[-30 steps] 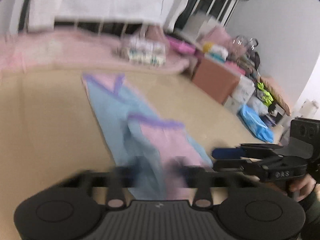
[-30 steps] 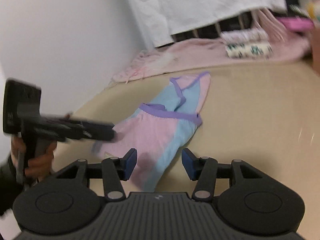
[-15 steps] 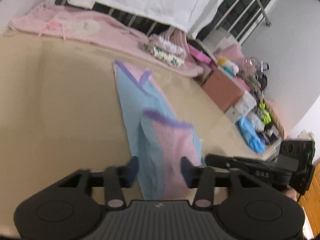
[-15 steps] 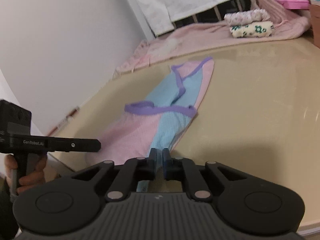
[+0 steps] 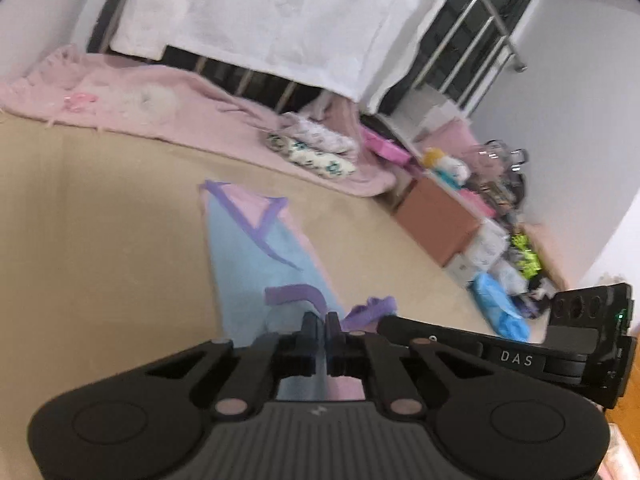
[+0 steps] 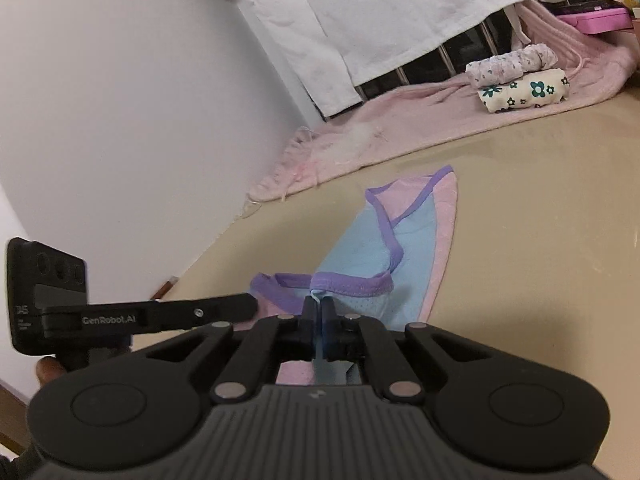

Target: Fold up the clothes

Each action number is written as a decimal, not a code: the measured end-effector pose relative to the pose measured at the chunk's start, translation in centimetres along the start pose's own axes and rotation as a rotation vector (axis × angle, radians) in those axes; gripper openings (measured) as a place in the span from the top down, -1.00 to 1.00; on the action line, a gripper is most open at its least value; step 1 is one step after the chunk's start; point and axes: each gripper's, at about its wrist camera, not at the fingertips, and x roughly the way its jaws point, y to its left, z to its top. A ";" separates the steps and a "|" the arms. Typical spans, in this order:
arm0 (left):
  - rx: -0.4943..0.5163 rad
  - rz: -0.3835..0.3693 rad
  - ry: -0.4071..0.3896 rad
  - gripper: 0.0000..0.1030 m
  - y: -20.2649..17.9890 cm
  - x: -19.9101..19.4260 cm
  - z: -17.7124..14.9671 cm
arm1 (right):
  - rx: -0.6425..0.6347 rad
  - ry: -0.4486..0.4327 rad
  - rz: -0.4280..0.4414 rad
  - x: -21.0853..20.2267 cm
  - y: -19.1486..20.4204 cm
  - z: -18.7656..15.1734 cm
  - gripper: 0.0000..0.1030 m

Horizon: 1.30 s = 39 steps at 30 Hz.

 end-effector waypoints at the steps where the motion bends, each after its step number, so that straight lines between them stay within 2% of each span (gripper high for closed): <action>1: -0.001 0.022 0.016 0.90 0.5 0.9 0.0 | 0.011 0.021 -0.048 0.9 -0.5 0.0 0.96; 3: -0.018 0.037 0.036 0.65 1.1 1.7 -0.1 | 0.018 0.057 -0.104 2.1 -1.1 -0.2 0.90; 4: -0.030 0.042 0.042 0.64 1.4 2.0 -0.1 | 0.019 0.051 -0.108 1.8 -1.0 -0.3 0.87; 5: -0.042 0.046 0.049 0.40 1.7 2.2 -0.2 | 0.020 0.046 -0.112 1.6 -1.0 -0.4 0.66; 6: -0.044 0.043 0.048 0.05 1.7 2.3 -0.1 | 0.016 0.032 -0.115 1.0 -0.8 -0.5 0.19; 7: -0.037 0.033 0.041 -0.08 1.6 2.3 0.2 | 0.007 0.007 -0.116 0.2 -0.6 -0.5 -0.06; 8: -0.030 0.024 0.034 -0.15 1.5 2.3 0.4 | -0.004 -0.015 -0.114 -0.5 -0.3 -0.5 -0.21; 10: -0.011 0.010 0.033 -0.10 1.2 2.6 1.0 | -0.006 -0.022 -0.108 -0.5 -0.4 -0.1 -0.21; 11: -0.001 0.008 0.050 0.05 1.0 3.3 1.2 | -0.002 -0.021 -0.106 -0.3 -0.5 0.1 -0.21; 12: -0.005 0.009 0.073 0.56 0.9 4.0 1.4 | 0.007 -0.013 -0.113 0.2 -0.8 0.3 -0.21; 13: -0.016 0.014 0.099 0.81 0.9 4.7 1.5 | 0.020 0.003 -0.134 1.0 -1.1 0.4 -0.18; 14: -0.027 0.004 0.101 0.81 1.0 4.8 1.5 | 0.027 0.016 -0.152 1.6 -1.3 0.5 0.16; 15: -0.037 -0.017 0.085 0.81 1.1 4.5 1.5 | 0.023 0.023 -0.152 2.0 -1.2 0.5 0.64; 17: -0.060 -0.071 0.055 0.82 1.3 3.7 1.5 | 0.008 0.016 -0.108 1.9 -0.7 0.5 0.78; 19: -0.091 -0.148 0.024 0.82 1.7 2.7 1.8 | -0.013 -0.027 -0.009 0.9 0.1 0.7 0.79; 21: -0.126 -0.170 0.017 0.81 2.5 2.7 2.1 | 0.015 -0.048 0.065 0.5 -0.1 0.9 0.79; 22: -0.145 -0.168 0.042 0.81 3.1 3.4 2.2 | 0.048 -0.048 0.081 0.8 -0.6 1.0 0.79; 24: -0.168 -0.121 0.105 0.68 3.9 5.3 2.1 | 0.126 -0.014 0.060 2.1 -2.2 1.0 0.78; 25: -0.159 -0.104 0.113 0.72 3.9 5.7 1.9 | 0.144 0.021 0.004 2.9 -2.9 0.8 0.77; 26: -0.140 -0.100 0.106 0.65 3.7 5.6 1.9 | 0.136 0.043 -0.056 3.4 -3.1 0.6 0.71; 28: -0.100 -0.085 0.090 0.29 3.2 5.4 1.8 | 0.093 0.026 -0.099 2.9 -2.8 0.3 0.56; 29: -0.076 -0.059 0.076 -0.15 3.0 5.0 1.8 | 0.069 0.018 -0.120 2.5 -2.4 0.2 0.28; 30: -0.052 -0.023 0.055 -0.33 2.7 4.5 1.7 | 0.040 0.003 -0.149 2.1 -1.9 0.2 0.08; 32: -0.016 -0.013 0.010 -0.34 2.4 2.6 1.4 | -0.033 -0.041 -0.200 0.7 -0.8 0.2 0.08; 35: 0.050 -0.008 -0.046 -0.32 1.5 -0.7 0.5 | -0.120 -0.083 -0.184 -2.2 0.9 0.2 0.10; 37: 0.107 -0.005 -0.077 -0.16 0.4 -2.7 -0.5 | -0.159 -0.088 -0.133 -3.8 1.8 -0.5 0.31; 38: 0.140 -0.018 -0.082 0.02 -0.4 -3.4 -1.2 | -0.169 -0.075 -0.110 -4.1 2.2 -1.1 0.57; 39: 0.173 -0.025 -0.070 0.14 -1.3 -3.5 -2.0 | -0.178 -0.044 -0.099 -3.9 2.5 -1.7 0.68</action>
